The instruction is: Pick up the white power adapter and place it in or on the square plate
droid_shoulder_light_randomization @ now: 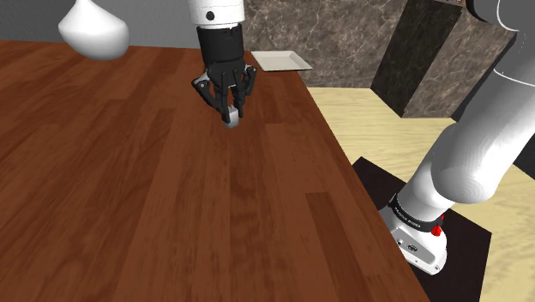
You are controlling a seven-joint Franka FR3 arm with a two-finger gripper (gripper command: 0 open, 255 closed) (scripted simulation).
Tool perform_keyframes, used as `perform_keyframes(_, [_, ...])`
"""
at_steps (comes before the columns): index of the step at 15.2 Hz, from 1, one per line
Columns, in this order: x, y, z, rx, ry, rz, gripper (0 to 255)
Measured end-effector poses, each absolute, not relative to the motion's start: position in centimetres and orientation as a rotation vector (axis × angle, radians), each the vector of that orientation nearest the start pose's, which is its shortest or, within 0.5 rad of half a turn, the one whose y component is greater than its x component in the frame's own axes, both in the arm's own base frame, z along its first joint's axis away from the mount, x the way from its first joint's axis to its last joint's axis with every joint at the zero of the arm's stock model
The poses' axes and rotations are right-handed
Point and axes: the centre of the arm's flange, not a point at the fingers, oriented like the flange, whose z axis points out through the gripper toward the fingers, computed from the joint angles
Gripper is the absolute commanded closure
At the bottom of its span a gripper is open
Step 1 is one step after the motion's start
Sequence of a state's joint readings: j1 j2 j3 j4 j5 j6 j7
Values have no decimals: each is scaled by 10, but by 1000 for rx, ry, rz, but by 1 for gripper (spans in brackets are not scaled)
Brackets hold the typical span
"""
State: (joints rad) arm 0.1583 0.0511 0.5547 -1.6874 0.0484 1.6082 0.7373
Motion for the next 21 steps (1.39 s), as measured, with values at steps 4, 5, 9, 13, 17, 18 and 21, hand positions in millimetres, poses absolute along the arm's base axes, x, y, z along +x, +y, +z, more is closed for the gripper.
perform_keyframes(4, [426,367,567,-3158,44,224,255])
perform_keyframes(5, [426,367,573,-3158,44,224,255])
perform_keyframes(9, [427,367,594,-3158,44,224,255])
perform_keyframes(13, [427,368,615,-3158,44,224,255])
perform_keyframes(17, [435,353,628,-3158,45,224,255])
perform_keyframes(18, [439,344,628,-3159,46,224,255])
perform_keyframes(21, [457,311,628,-3159,46,224,255])
